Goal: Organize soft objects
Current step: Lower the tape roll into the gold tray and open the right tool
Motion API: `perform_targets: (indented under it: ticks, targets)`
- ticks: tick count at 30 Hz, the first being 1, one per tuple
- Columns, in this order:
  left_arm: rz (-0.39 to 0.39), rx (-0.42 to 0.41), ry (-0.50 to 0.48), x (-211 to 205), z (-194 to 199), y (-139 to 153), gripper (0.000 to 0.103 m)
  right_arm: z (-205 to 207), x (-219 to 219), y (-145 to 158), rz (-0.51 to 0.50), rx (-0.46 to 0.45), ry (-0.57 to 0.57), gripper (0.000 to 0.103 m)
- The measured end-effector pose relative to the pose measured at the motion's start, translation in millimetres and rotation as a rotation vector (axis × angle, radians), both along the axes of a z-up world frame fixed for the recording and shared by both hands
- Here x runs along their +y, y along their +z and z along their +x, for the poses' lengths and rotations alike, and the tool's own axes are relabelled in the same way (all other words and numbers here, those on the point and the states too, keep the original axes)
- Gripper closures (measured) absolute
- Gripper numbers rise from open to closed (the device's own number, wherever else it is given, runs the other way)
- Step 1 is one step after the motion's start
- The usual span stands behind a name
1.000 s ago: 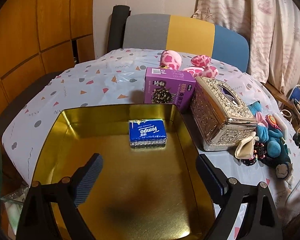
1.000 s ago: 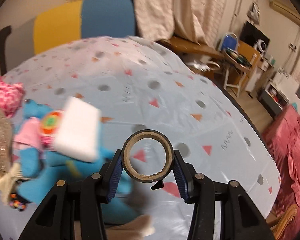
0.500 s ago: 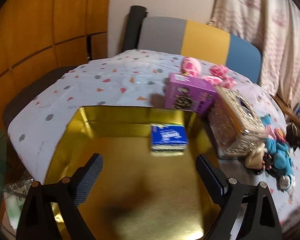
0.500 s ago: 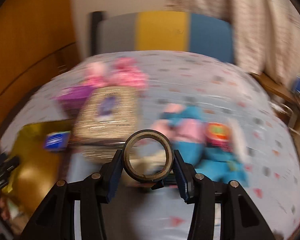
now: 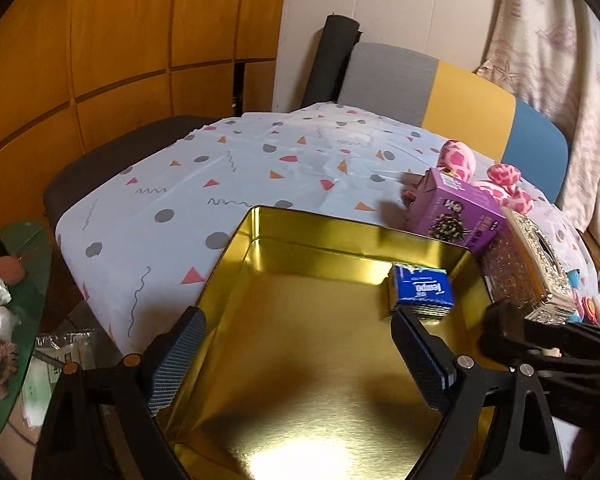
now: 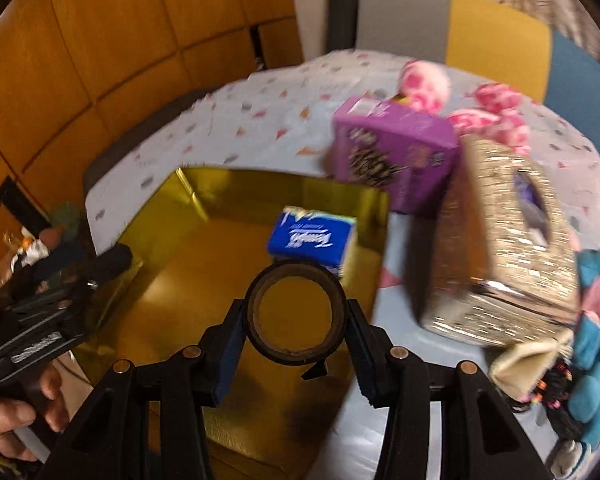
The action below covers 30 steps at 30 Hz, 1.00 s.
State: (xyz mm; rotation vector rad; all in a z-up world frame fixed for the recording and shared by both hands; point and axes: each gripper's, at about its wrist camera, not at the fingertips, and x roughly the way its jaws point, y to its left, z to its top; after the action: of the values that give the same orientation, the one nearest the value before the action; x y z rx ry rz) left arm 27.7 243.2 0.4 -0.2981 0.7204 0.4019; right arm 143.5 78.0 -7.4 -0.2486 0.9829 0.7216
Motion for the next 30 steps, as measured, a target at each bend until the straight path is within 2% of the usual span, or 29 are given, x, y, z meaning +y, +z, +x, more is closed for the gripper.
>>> perform_targets:
  ticks: [8, 12, 14, 22, 30]
  targets:
    - [-0.024, 0.017, 0.011, 7.2, -1.1, -9.0, 0.009, 17.3, 31.5, -43.2, -0.129, 0.070, 0.039, 0.054]
    - [-0.027, 0.026, 0.006, 5.3, -0.7, -11.9, 0.009, 19.9, 35.5, -49.1, -0.179, 0.021, 0.029, 0.043]
    - [-0.025, 0.029, 0.002, 3.9, 0.2, -13.3, 0.009, 20.3, 36.2, -48.7, -0.184, 0.007, 0.029, 0.042]
    - [-0.014, 0.031, -0.026, -5.6, 2.1, -12.4, 0.009, 19.3, 17.2, -26.2, -0.072, -0.036, -0.005, 0.041]
    - [0.005, 0.024, -0.069, -20.9, 2.1, -6.8, 0.009, 4.8, -4.5, -5.1, -0.022, -0.094, -0.065, 0.041]
